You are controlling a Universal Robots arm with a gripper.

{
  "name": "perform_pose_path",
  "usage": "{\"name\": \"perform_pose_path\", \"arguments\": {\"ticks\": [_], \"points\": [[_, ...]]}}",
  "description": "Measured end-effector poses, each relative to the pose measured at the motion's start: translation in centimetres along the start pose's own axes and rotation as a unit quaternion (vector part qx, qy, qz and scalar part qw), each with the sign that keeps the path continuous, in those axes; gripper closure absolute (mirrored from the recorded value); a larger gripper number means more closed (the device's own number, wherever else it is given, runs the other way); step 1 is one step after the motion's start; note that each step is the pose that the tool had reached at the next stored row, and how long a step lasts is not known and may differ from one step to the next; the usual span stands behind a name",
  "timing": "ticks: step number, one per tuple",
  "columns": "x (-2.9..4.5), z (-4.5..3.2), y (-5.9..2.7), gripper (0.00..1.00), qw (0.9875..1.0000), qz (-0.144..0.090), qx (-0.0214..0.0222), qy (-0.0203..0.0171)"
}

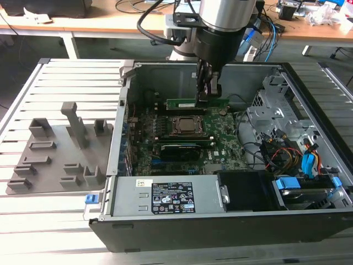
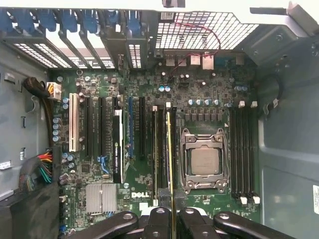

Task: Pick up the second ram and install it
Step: 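Insert the second ram into the second slot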

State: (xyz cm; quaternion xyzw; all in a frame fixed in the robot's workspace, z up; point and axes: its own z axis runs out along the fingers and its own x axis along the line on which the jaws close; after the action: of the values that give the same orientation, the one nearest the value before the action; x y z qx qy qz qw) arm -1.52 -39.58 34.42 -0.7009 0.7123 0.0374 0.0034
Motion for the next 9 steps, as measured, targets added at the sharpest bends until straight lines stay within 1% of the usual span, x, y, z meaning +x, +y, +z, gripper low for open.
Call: {"name": "perform_pose_path", "arguments": {"ticks": [7, 9], "points": [[0.05, 0.93, -0.05, 0.86, 1.0, 0.0, 0.0, 0.0], [0.08, 1.36, -0.07, 0.86, 1.0, 0.0, 0.0, -0.0001]]}}
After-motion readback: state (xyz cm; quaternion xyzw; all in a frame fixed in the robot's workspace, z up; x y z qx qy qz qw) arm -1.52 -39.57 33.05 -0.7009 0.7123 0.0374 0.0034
